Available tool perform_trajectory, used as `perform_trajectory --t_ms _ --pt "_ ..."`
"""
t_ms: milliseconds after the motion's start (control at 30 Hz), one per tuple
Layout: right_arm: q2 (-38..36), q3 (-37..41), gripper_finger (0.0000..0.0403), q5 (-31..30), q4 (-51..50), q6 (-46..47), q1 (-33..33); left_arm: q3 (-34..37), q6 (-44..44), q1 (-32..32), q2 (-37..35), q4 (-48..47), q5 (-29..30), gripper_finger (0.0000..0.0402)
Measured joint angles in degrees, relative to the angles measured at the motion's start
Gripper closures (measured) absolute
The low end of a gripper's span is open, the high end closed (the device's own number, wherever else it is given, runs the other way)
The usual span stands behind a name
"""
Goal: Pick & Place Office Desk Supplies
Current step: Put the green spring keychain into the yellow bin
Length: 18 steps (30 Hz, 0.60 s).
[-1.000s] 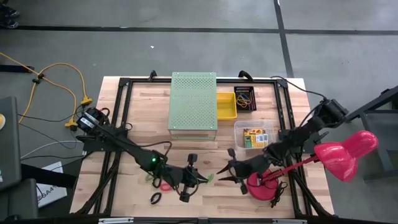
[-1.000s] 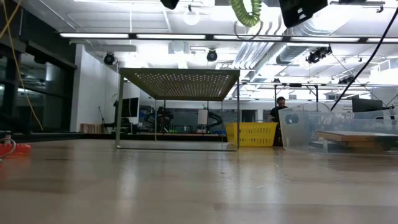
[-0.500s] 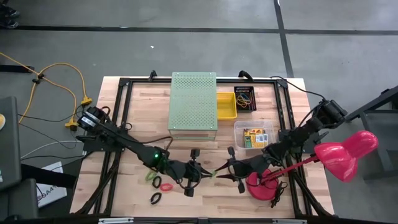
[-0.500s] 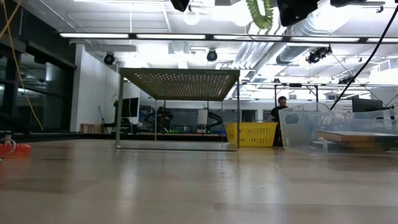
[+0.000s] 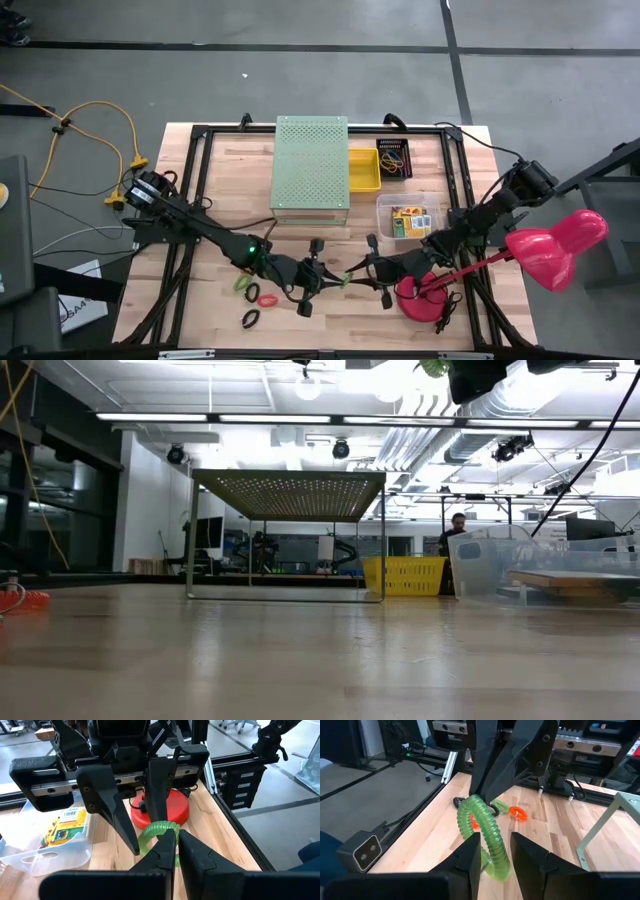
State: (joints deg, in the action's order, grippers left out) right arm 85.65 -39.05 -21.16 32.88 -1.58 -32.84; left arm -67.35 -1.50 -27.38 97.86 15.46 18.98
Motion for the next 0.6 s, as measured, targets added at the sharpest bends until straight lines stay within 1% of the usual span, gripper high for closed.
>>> perform_trajectory --t_ms 333,600 --pt "0.0 0.0 0.0313 0.3 0.0 0.2 0.0 0.0 0.1 0.0 0.0 -0.7 0.0 0.0392" --pt "0.0 0.0 0.0365 0.4 -0.1 1.5 0.0 0.0 0.1 0.0 0.0 -0.8 0.0 0.0392"
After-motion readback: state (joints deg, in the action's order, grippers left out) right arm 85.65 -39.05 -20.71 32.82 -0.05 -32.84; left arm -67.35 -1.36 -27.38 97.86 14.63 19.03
